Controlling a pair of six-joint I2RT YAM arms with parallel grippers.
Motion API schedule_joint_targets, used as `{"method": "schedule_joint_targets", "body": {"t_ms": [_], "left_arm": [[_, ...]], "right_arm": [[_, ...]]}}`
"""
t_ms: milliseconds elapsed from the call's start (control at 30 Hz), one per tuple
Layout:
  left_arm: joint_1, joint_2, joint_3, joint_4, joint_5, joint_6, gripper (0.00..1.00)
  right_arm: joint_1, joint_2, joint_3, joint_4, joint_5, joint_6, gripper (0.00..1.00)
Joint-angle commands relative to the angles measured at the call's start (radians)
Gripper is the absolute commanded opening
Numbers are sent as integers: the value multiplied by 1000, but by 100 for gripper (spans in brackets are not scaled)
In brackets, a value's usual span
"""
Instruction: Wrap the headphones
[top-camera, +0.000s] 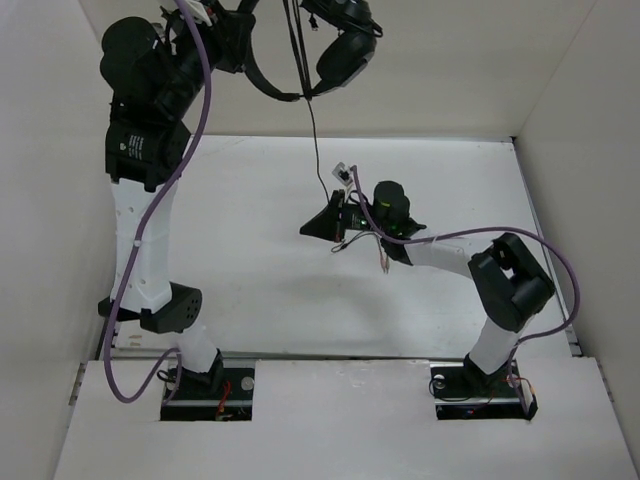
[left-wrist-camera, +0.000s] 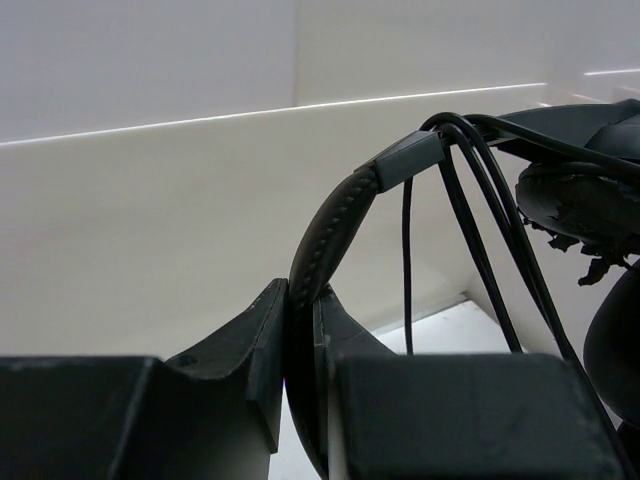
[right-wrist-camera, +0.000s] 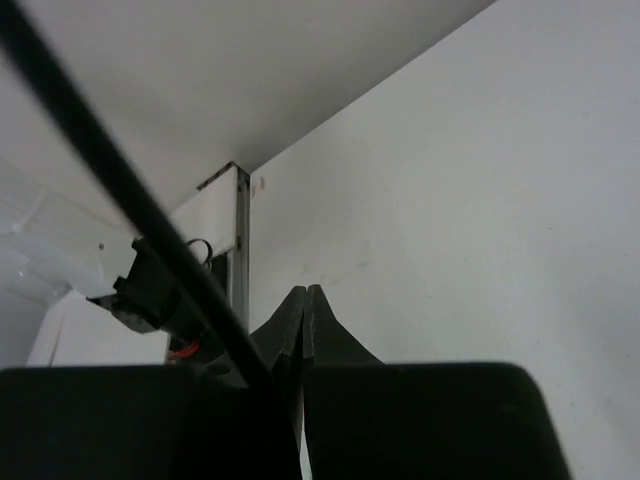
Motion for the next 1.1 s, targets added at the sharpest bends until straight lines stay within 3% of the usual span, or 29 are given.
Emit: {"method": "schedule_joint_targets", "body": {"t_ms": [0,200,400,733,900,1067], "left_arm": [[44,-91,-35,167,-63,30,0],[60,-126,-166,268,-223,154,0],[31,-143,-320,440,-415,326,0],[48,-135,-460,590,-546,510,0],[64,-108,-483,601,-576,532,0],[60,-80,-521,651,-632,559,0]], "right_arm": [[12,-81,-11,-53,-67,-117,0],[44,-158,107,-444,3,-392,0],[159,-218,316,-886,304,-805,0],[219,-305,537,-1092,827,-1233,0],[262,-308,678,-1131,976,-1379,0],[346,-298,729,-1163,1019,-1438,0]]}}
